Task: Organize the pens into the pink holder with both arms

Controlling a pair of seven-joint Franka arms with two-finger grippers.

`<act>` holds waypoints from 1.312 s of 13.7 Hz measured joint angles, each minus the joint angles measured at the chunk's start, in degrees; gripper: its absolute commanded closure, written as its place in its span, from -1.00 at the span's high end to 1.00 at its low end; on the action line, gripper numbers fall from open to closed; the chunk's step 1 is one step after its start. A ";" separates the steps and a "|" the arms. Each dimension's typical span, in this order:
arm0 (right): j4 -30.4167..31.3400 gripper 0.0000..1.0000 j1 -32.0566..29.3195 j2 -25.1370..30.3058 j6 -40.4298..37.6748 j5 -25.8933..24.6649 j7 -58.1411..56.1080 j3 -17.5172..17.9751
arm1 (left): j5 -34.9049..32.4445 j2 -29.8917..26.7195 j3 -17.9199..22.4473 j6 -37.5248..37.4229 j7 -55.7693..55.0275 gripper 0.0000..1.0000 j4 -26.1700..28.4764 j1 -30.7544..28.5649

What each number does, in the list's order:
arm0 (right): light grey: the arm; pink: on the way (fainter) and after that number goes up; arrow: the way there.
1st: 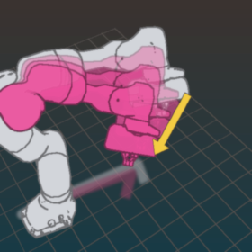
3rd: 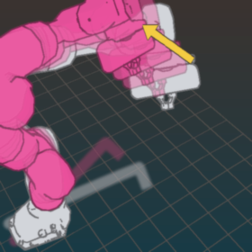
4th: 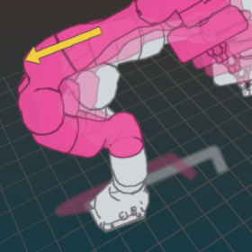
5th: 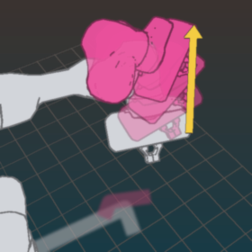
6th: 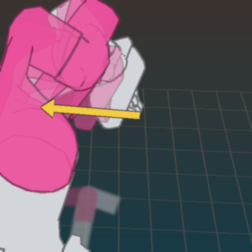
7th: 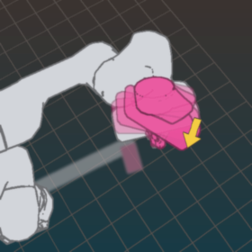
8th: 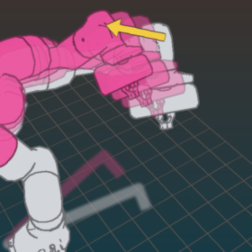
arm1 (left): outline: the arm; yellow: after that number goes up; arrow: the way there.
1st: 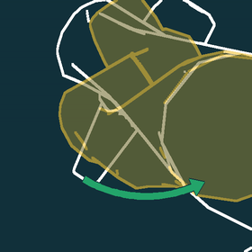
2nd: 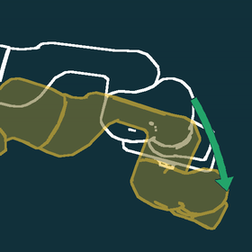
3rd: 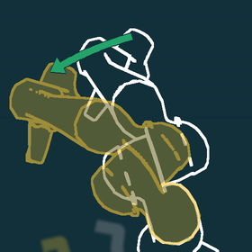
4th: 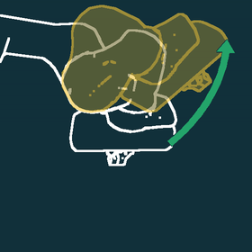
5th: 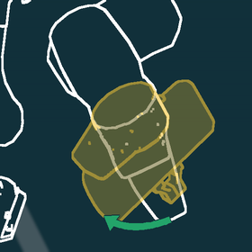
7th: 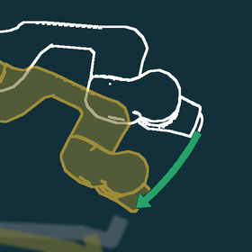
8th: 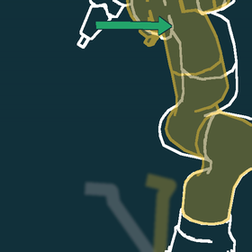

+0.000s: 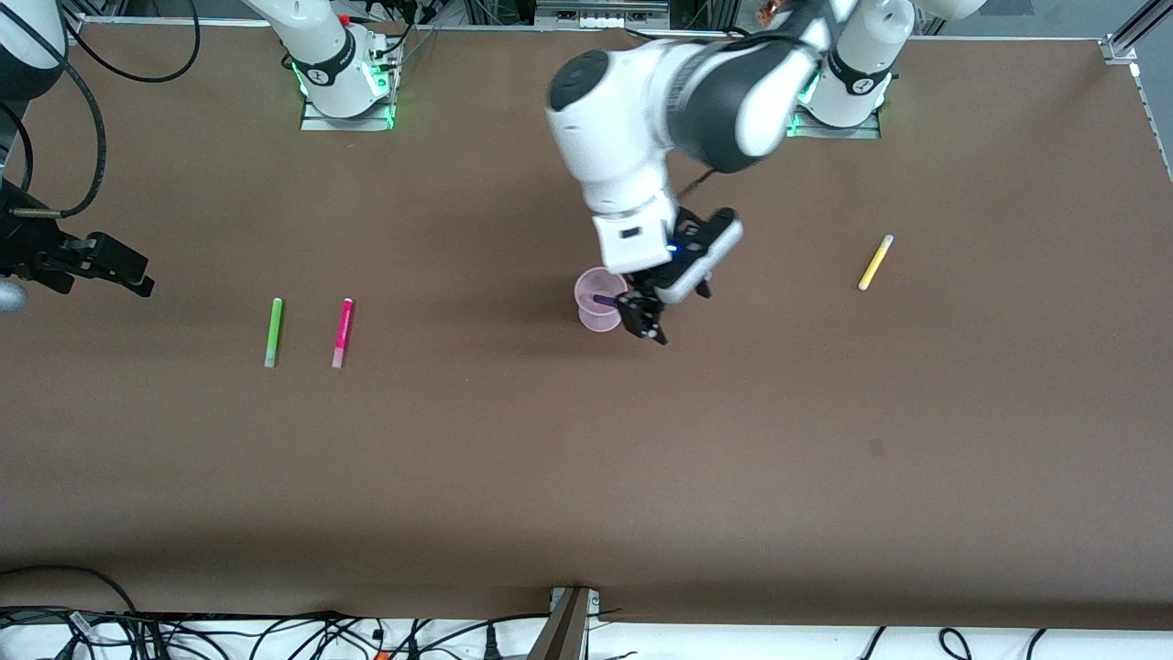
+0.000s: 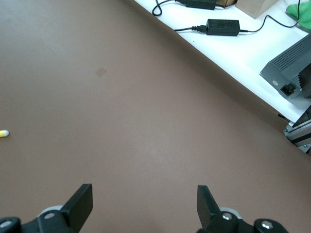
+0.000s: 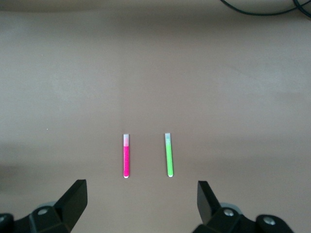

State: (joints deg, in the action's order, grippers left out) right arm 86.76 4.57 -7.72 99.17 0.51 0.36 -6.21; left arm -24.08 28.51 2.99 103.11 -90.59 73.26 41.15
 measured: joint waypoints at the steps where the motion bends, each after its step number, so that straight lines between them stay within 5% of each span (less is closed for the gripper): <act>1: -0.06 1.00 -0.01 0.01 -0.13 0.00 0.00 -0.02 | 3.21 -1.56 0.00 0.00 5.51 1.00 -0.18 -2.36; 12: -0.08 1.00 0.11 -0.25 -0.49 0.00 0.00 0.37 | 21.17 -7.50 0.02 -7.77 61.29 1.00 -0.17 -27.37; 18: 0.05 1.00 0.16 -0.64 -0.75 0.01 0.00 0.55 | 23.40 -9.55 -0.09 -11.14 81.44 1.00 2.62 -34.24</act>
State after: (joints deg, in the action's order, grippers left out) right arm 86.81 4.72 -8.36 98.42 0.51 0.36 -5.66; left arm -0.69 18.96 2.89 91.97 -9.16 75.88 6.91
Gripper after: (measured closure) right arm 0.000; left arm 0.000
